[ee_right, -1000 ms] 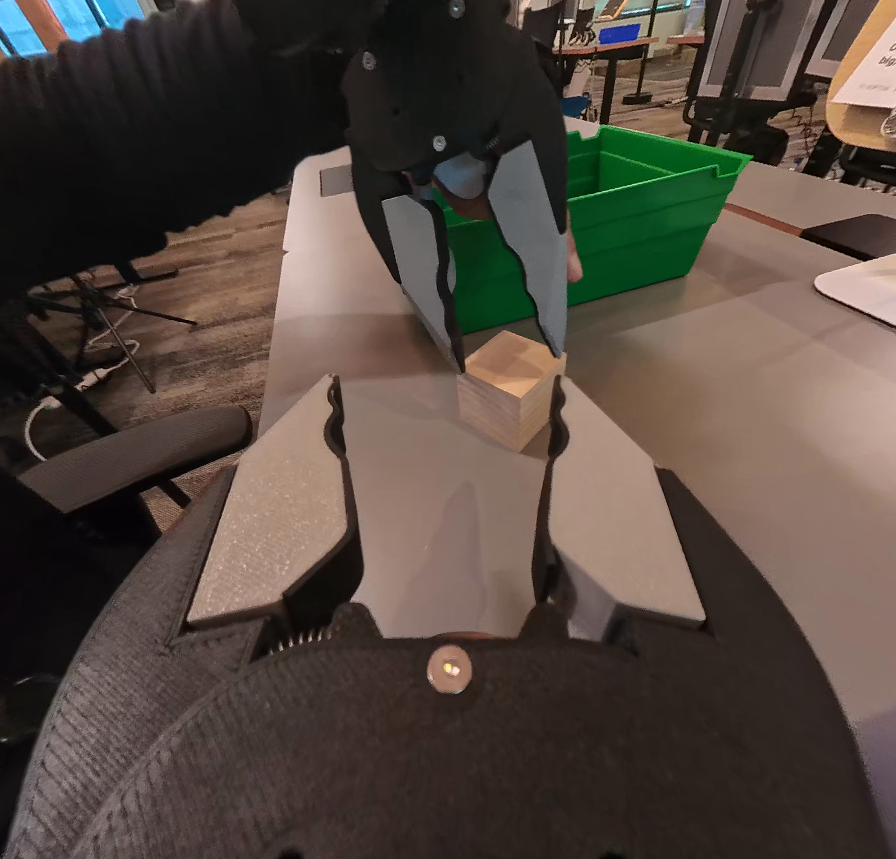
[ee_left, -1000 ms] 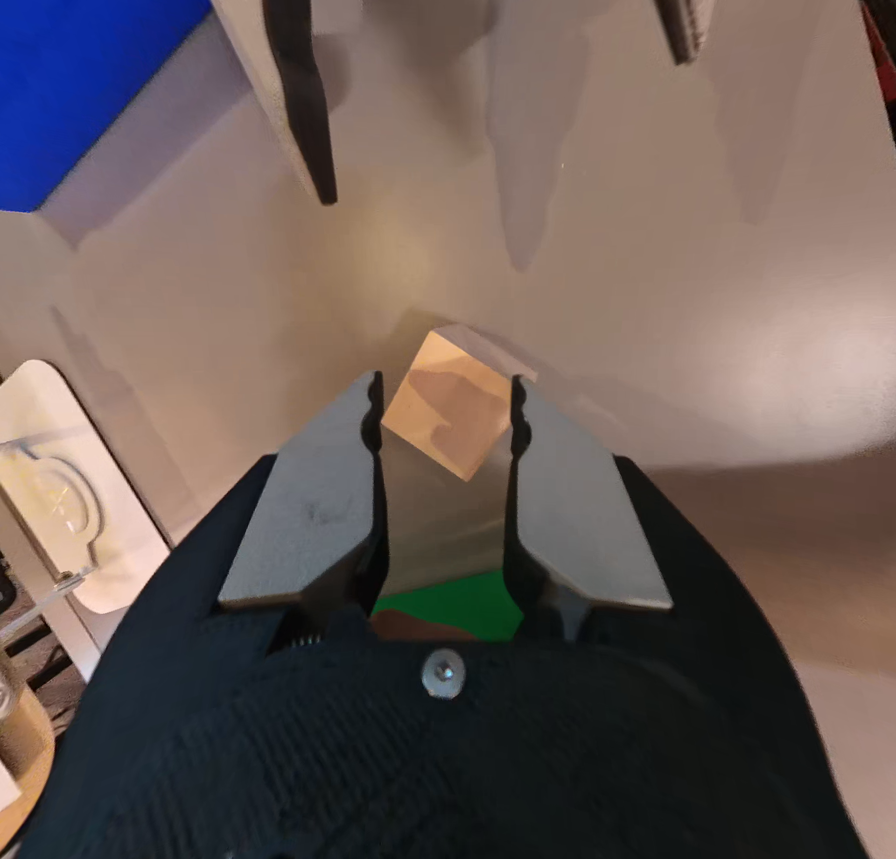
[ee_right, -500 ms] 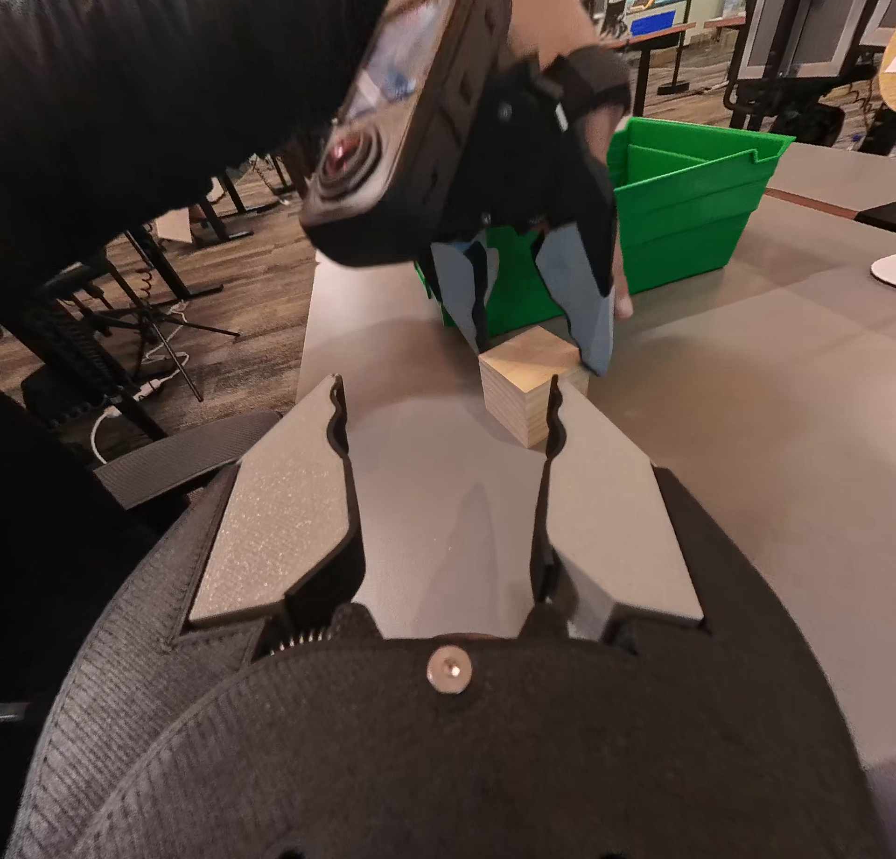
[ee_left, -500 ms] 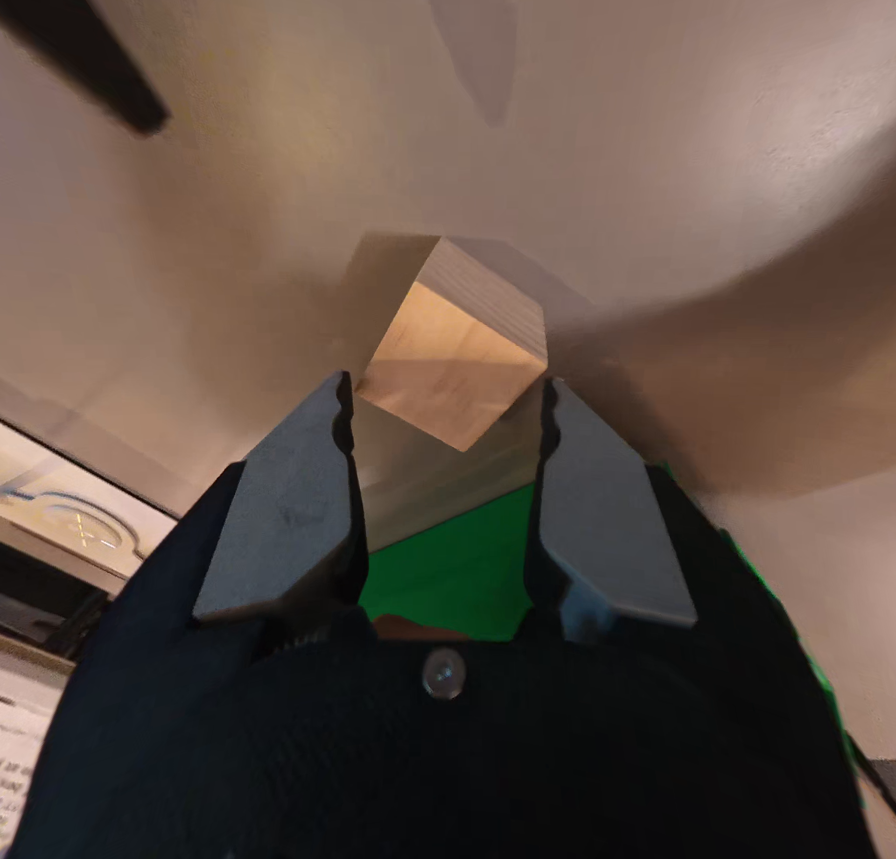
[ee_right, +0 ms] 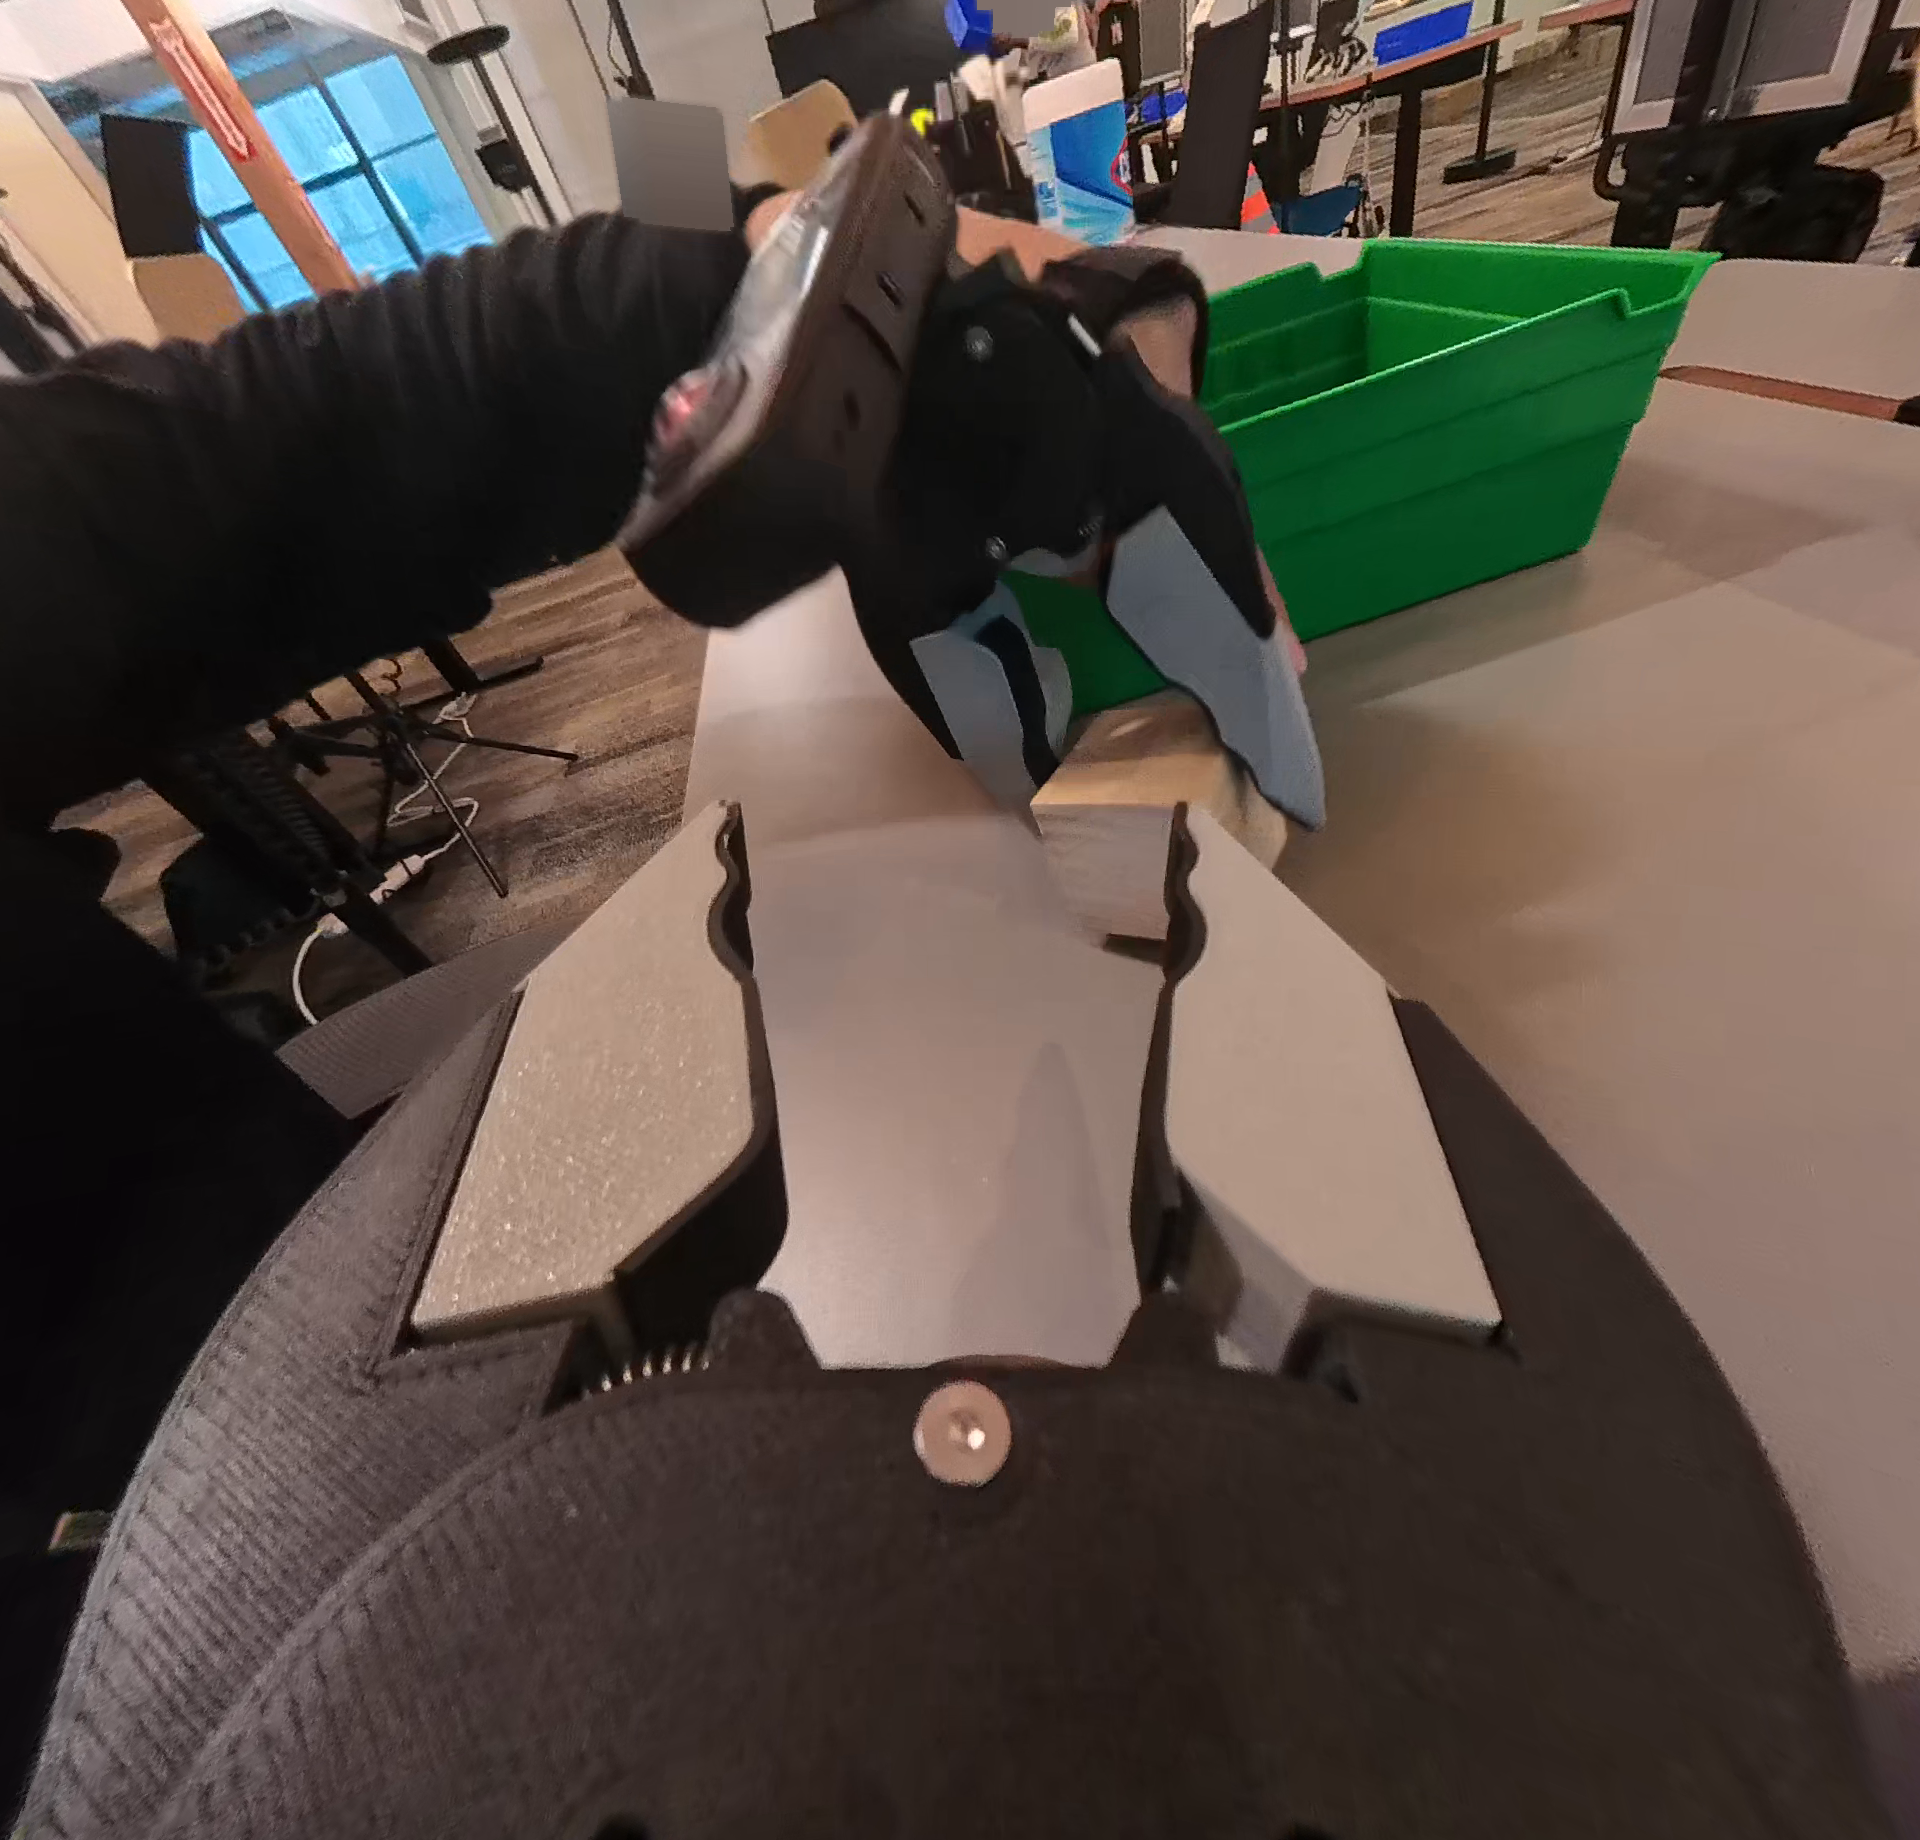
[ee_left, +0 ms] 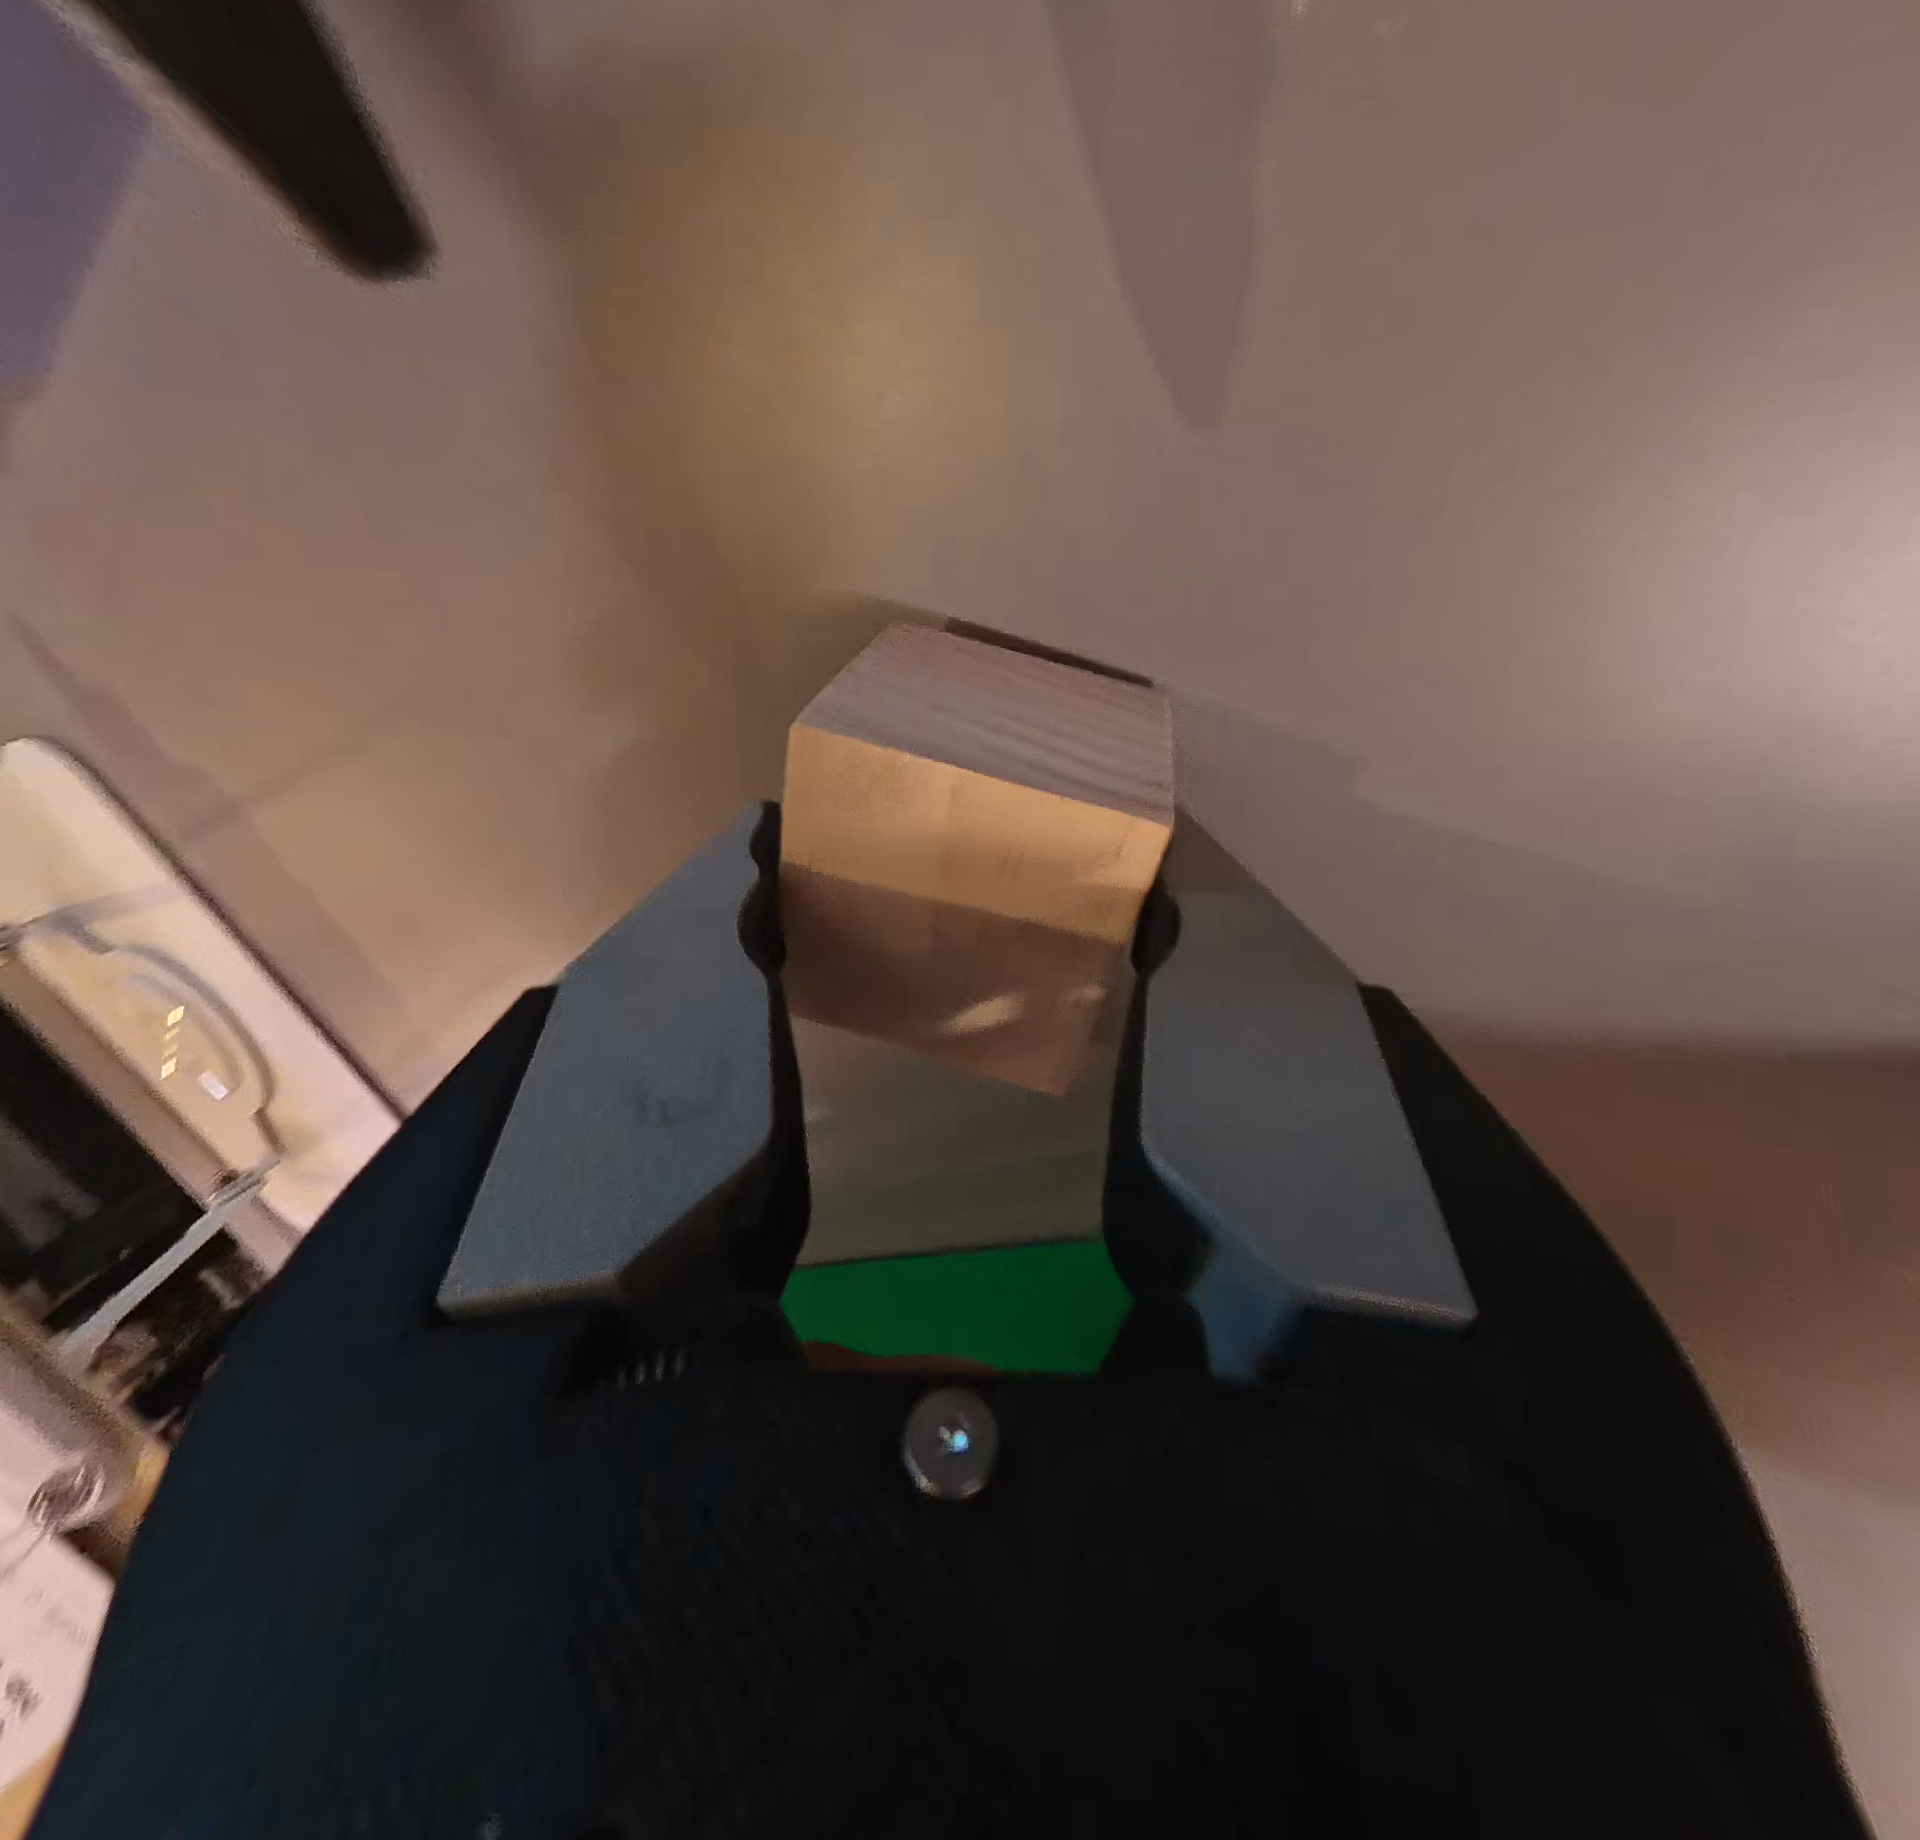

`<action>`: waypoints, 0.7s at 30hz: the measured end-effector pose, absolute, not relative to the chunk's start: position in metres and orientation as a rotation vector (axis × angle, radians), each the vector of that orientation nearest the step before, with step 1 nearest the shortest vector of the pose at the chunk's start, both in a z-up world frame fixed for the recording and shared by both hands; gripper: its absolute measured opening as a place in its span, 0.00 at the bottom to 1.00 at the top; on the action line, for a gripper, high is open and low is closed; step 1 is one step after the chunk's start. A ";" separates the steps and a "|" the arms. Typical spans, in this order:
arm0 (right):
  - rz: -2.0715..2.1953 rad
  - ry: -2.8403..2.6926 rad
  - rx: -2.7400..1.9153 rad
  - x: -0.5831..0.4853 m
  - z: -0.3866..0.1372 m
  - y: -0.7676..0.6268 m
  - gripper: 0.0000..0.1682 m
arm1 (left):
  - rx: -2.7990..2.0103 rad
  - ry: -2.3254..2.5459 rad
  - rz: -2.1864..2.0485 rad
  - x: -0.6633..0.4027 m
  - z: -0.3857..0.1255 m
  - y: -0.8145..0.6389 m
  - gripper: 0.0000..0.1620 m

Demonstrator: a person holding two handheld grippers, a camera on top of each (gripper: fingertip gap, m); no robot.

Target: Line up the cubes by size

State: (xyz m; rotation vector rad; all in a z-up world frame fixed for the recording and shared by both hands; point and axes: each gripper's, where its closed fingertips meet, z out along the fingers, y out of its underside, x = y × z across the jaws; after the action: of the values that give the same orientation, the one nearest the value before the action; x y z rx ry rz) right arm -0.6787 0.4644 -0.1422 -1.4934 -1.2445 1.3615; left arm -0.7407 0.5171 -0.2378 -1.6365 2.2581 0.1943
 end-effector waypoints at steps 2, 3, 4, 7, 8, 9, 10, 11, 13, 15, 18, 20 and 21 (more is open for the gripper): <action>1.364 -1.259 -1.486 -0.679 -0.142 0.462 0.47 | -1.605 2.123 0.152 -0.729 -0.220 0.515 0.41; 1.369 -1.264 -1.482 -0.679 -0.142 0.461 0.47 | -1.579 2.046 0.124 -0.723 -0.208 0.514 0.41; 1.379 -1.264 -1.476 -0.678 -0.140 0.460 0.47 | -1.548 1.969 0.099 -0.717 -0.193 0.513 0.41; 1.433 -1.247 -1.442 -0.675 -0.130 0.460 0.47 | -1.433 1.757 0.054 -0.704 -0.150 0.504 0.41; 1.450 -1.238 -1.433 -0.672 -0.127 0.461 0.47 | -1.389 1.691 0.055 -0.702 -0.137 0.498 0.41; 1.470 -1.229 -1.428 -0.670 -0.123 0.461 0.47 | -1.344 1.626 0.062 -0.701 -0.125 0.492 0.41; 1.500 -1.224 -1.426 -0.667 -0.119 0.461 0.47 | -1.296 1.559 0.064 -0.699 -0.115 0.486 0.41; 1.543 -1.227 -1.418 -0.665 -0.114 0.459 0.48 | -1.249 1.493 0.052 -0.696 -0.105 0.478 0.41; 1.646 -1.237 -1.380 -0.660 -0.100 0.452 0.48 | -1.164 1.383 0.017 -0.690 -0.093 0.463 0.41; 1.727 -1.255 -1.346 -0.657 -0.088 0.444 0.48 | -1.096 1.303 0.018 -0.685 -0.088 0.452 0.41; 1.777 -1.316 -1.361 -0.662 -0.083 0.434 0.49 | -1.051 1.246 -0.029 -0.674 -0.085 0.437 0.41; 1.802 -1.383 -1.387 -0.667 -0.087 0.423 0.49 | -1.024 1.210 -0.064 -0.669 -0.080 0.432 0.41; 1.800 -1.403 -1.412 -0.671 -0.090 0.420 0.49 | -1.009 1.199 -0.083 -0.667 -0.077 0.429 0.41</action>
State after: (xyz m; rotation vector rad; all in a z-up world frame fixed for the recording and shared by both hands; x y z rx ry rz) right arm -0.6709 0.4199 -0.0898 -1.4121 -1.4028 1.7997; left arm -0.6665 0.4288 -0.0773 -1.0091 1.1993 -0.0831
